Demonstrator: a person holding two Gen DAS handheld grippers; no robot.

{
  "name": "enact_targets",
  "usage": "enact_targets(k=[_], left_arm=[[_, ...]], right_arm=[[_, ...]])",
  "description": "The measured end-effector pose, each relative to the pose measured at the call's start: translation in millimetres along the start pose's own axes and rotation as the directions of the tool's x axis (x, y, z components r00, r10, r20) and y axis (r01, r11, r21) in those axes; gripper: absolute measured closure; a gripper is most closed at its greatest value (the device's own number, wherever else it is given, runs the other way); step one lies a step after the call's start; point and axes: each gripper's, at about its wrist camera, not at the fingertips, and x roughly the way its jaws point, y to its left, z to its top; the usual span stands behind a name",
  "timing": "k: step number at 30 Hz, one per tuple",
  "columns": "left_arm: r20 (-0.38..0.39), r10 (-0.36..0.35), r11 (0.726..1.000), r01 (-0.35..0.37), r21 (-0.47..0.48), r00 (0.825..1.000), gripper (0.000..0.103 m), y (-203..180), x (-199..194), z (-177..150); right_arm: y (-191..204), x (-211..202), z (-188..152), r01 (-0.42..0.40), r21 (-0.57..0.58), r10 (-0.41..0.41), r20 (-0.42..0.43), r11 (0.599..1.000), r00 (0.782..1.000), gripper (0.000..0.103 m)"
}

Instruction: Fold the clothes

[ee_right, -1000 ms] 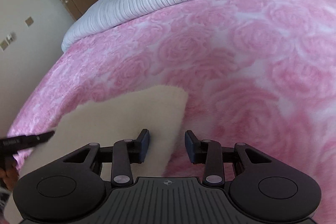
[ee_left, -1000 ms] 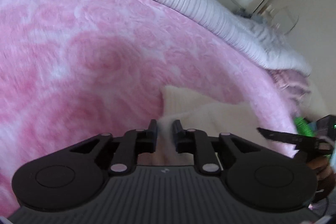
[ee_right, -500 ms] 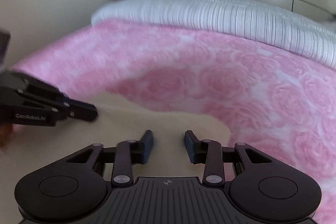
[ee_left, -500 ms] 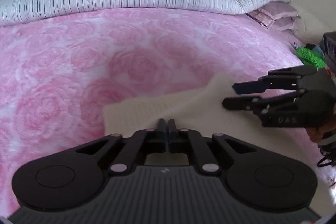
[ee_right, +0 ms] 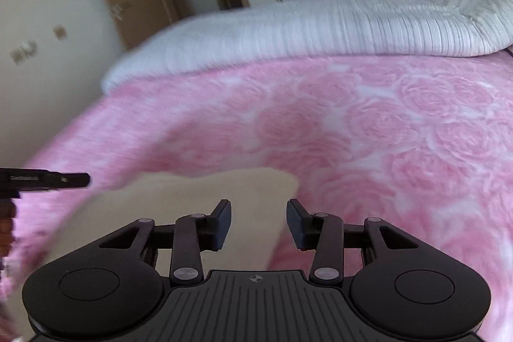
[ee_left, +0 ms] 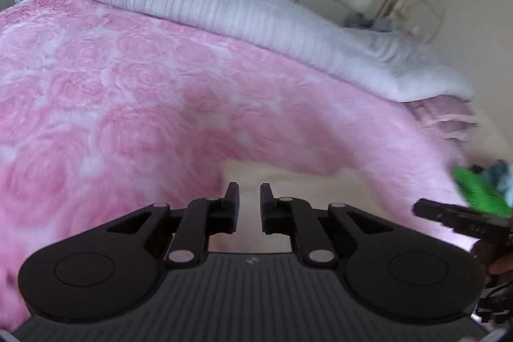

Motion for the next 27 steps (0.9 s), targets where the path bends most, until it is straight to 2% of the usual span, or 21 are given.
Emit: enact_targets(k=[2, 5, 6, 10, 12, 14, 15, 17, 21, 24, 27], left_arm=[[-0.003, -0.038, 0.999, 0.038, 0.002, 0.999, 0.094, -16, -28, -18], [-0.021, -0.133, 0.990, 0.132, -0.039, 0.991, 0.094, -34, -54, -51], [-0.026, -0.139, 0.989, 0.138, -0.043, 0.990, 0.094, -40, -59, -63], [-0.057, -0.039, 0.998, 0.037, -0.043, 0.998, 0.095, -43, -59, -103], [-0.066, -0.028, 0.998, 0.024, -0.056, 0.997, 0.100, -35, -50, -115], [-0.057, -0.050, 0.993, 0.044, -0.107, 0.997, 0.100, -28, -44, -118], [-0.057, -0.040, 0.993, 0.033, -0.111, 0.998, 0.100, -28, -43, -116], [-0.068, 0.009, 0.996, -0.015, -0.085, 0.998, 0.100, -39, -44, -113], [-0.083, 0.110, 0.994, -0.112, -0.010, 0.990, 0.100, -66, -64, -114], [-0.101, 0.171, 0.985, -0.169, 0.028, 0.980, 0.092, -81, -81, -126], [-0.126, 0.233, 0.971, -0.225, 0.079, 0.964, 0.075, -97, -96, -143]], right_arm=[[13, -31, -14, -0.039, -0.002, 0.039, 0.018, 0.999, 0.999, 0.060], [42, -62, -40, -0.065, -0.029, 0.066, 0.040, 0.997, 0.997, 0.060], [53, -67, -49, -0.067, -0.035, 0.069, 0.042, 0.997, 0.997, 0.060], [82, -79, -83, -0.041, -0.046, 0.042, 0.022, 0.998, 0.999, 0.060], [91, -77, -96, -0.028, -0.038, 0.027, -0.013, 0.999, 1.000, 0.061], [96, -62, -107, 0.028, -0.031, -0.030, -0.069, 0.999, 0.997, 0.060], [99, -58, -111, 0.051, -0.041, -0.054, -0.062, 0.998, 0.997, 0.060], [105, -54, -113, 0.085, -0.052, -0.088, -0.060, 0.995, 0.994, 0.060], [114, -62, -106, 0.111, -0.039, -0.115, -0.114, 0.993, 0.987, 0.060], [126, -83, -116, 0.133, -0.044, -0.137, -0.110, 0.990, 0.984, 0.060], [131, -93, -133, 0.181, -0.015, -0.181, -0.161, 0.983, 0.970, 0.060]])
